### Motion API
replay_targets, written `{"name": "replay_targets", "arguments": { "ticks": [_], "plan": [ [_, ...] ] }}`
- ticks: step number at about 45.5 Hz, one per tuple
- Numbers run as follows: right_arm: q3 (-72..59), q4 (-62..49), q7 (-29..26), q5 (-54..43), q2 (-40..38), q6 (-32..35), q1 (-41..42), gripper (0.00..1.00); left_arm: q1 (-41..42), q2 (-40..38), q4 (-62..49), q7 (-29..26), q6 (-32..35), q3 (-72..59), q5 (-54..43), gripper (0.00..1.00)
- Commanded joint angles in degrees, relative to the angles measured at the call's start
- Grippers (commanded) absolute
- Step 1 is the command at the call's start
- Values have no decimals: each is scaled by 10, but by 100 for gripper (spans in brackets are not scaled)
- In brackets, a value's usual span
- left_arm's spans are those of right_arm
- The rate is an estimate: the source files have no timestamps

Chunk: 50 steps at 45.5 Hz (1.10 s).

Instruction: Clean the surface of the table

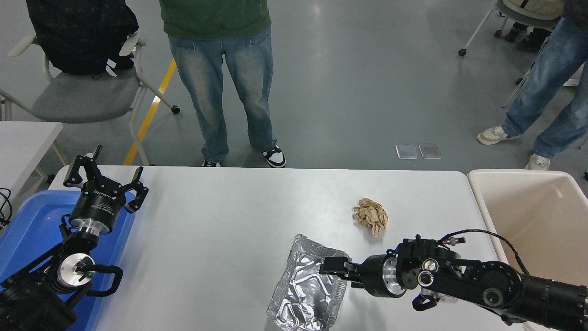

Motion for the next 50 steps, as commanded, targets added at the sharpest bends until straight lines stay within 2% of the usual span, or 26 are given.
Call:
{"name": "replay_targets", "arguments": {
  "ticks": [1, 4, 8, 23, 27, 32, 37, 47, 49, 50],
  "plan": [
    [-2, -10, 1, -19, 5, -1, -5, 87, 0, 0, 0, 0, 0, 0, 0, 99],
    [-2, -10, 1, -20, 6, -1, -5, 86, 0, 0, 0, 0, -1, 0, 0, 99],
    [-4, -10, 2, -20, 5, -1, -5, 79, 1, 0, 0, 0, 0, 0, 0, 99],
    [-5, -24, 2, -41, 11, -1, -11, 78, 1, 0, 0, 0, -1, 0, 0, 99],
    [-7, -24, 2, -47, 11, -1, -10, 70, 1, 0, 0, 0, 0, 0, 0, 99],
    [-17, -24, 2, -64, 11, -1, -10, 67, 0, 0, 0, 0, 0, 0, 0, 99],
    [-26, -24, 1, -72, 11, 0, -2, 58, 0, 0, 0, 0, -1, 0, 0, 99],
    [-32, -22, -6, -72, 11, 0, 6, 58, 1, 0, 0, 0, -1, 0, 0, 99],
    [-32, -22, -6, -73, 11, 0, 5, 53, 1, 0, 0, 0, 0, 0, 0, 99],
    [-32, -21, -5, -73, 11, 0, 4, 48, 0, 0, 0, 0, 0, 0, 0, 99]
  ]
}}
